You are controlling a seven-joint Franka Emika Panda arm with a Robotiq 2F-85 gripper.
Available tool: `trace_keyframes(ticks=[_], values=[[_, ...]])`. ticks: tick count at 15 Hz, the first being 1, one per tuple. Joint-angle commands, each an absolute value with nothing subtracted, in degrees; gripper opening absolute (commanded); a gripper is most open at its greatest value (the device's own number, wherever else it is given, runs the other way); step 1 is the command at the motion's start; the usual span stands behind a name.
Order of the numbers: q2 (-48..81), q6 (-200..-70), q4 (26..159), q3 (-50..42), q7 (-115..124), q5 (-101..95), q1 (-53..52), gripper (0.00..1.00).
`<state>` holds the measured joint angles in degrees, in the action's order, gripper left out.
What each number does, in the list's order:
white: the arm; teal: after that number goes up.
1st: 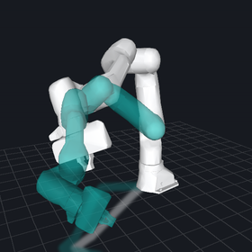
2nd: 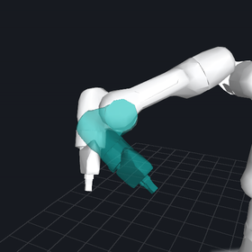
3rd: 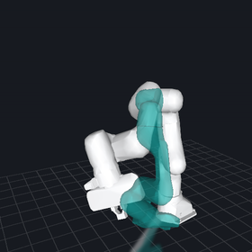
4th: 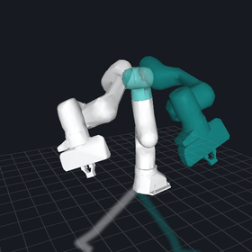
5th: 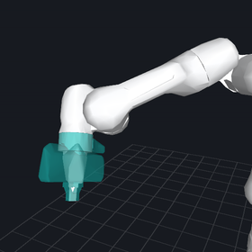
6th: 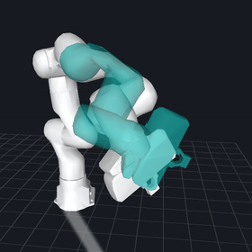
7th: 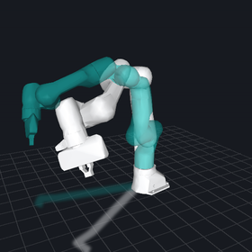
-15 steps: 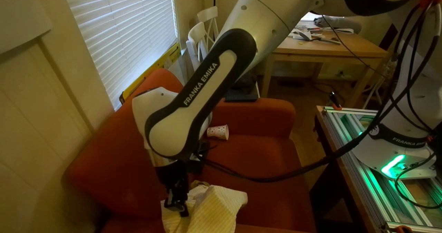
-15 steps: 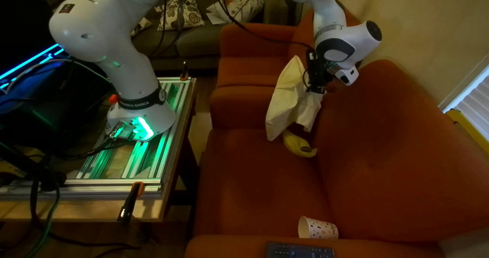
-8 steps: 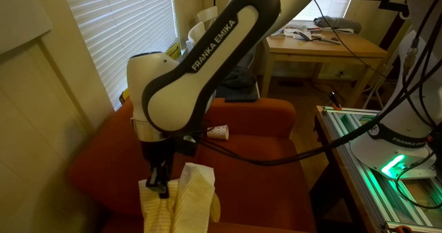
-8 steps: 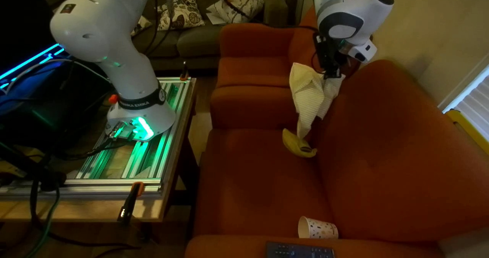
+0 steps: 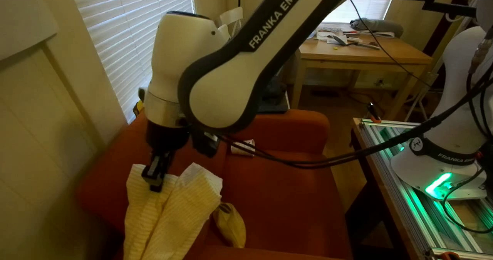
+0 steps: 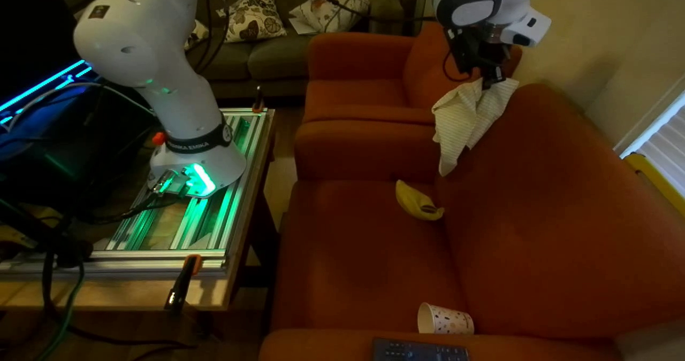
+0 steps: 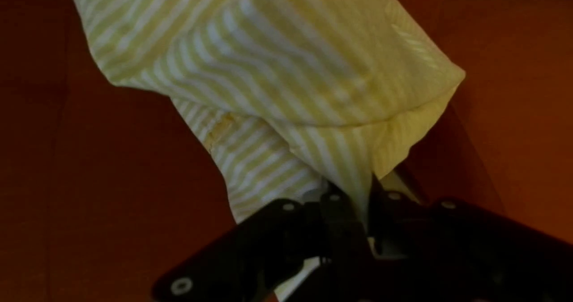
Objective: Move the yellow case to the seat, then move the towel to the top of the chair
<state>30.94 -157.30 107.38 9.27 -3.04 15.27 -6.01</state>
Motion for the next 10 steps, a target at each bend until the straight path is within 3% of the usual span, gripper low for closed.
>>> trace_keyframes(ticks=[1, 10], values=[[26.3, -167.7, 113.1, 6.4, 1.3, 11.4, -8.5, 0.03], [26.4, -186.7, 113.3, 1.3, 3.9, 8.5, -10.1, 0.03]])
